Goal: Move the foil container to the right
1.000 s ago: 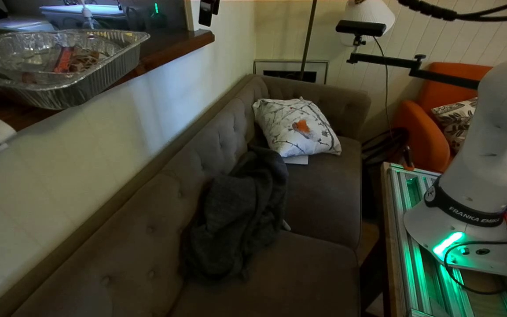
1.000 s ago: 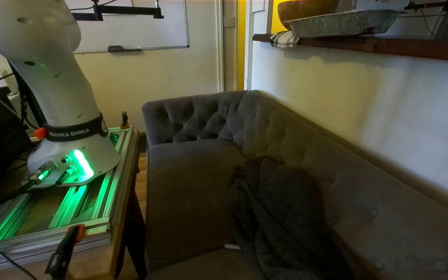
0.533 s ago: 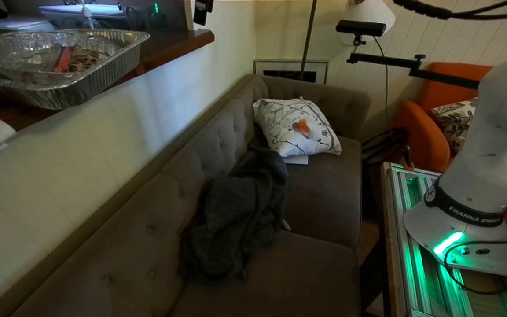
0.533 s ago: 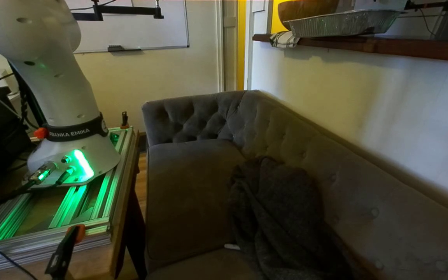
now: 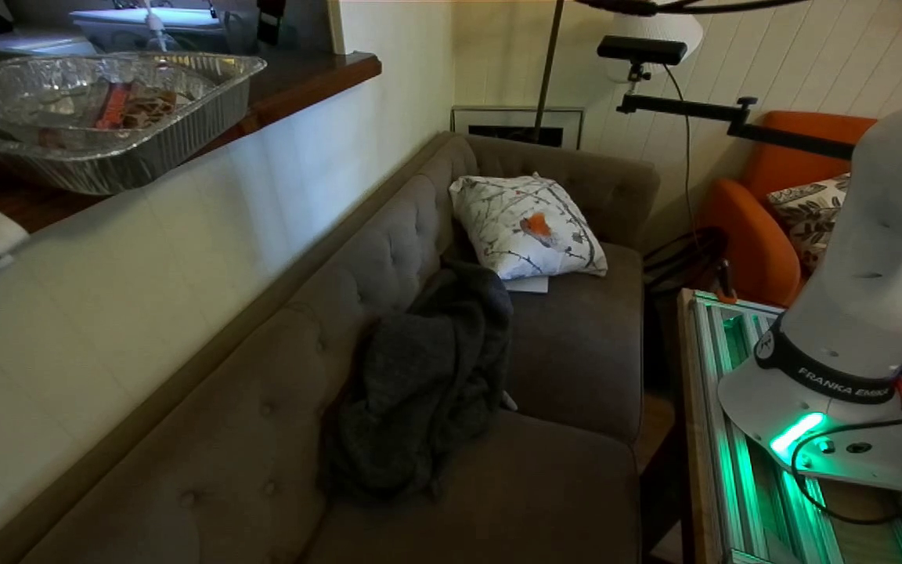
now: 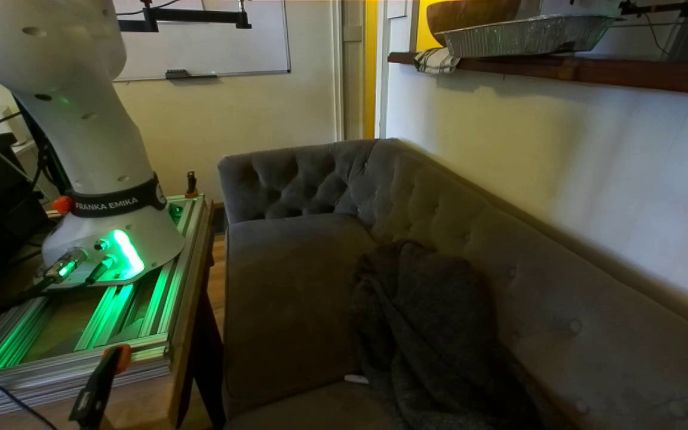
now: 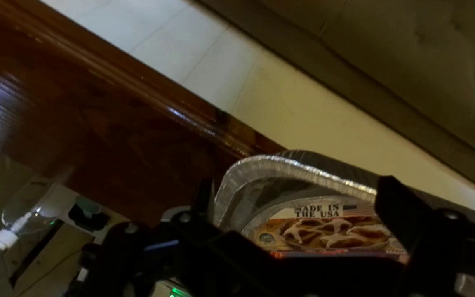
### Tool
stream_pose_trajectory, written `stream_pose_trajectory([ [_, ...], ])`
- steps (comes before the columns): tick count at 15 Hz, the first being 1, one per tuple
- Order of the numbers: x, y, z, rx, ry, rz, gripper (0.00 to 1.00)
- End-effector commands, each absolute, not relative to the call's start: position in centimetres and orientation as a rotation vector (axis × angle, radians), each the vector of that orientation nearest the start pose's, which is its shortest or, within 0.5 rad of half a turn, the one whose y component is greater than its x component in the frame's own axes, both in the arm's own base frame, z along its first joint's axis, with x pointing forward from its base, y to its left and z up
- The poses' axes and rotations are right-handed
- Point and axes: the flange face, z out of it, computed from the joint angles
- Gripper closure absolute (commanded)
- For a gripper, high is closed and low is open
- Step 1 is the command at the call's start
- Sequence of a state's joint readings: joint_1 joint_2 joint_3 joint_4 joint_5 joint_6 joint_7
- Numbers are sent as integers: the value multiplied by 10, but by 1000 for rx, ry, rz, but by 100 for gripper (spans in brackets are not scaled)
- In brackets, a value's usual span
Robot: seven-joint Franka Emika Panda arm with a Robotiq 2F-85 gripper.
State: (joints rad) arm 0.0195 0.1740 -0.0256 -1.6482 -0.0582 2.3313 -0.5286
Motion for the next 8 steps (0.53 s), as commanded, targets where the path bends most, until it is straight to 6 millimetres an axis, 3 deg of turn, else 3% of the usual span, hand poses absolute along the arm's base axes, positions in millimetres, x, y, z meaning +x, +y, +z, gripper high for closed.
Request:
stream_pose_trajectory([
  [1, 711, -12, 573, -3036, -876, -928, 0],
  [2, 719, -15, 574, -3026, -830, -937, 0],
  [3, 692, -8, 569, -3068, -854, -877, 0],
  [8, 713, -15, 569, -3053, -816, -923, 0],
])
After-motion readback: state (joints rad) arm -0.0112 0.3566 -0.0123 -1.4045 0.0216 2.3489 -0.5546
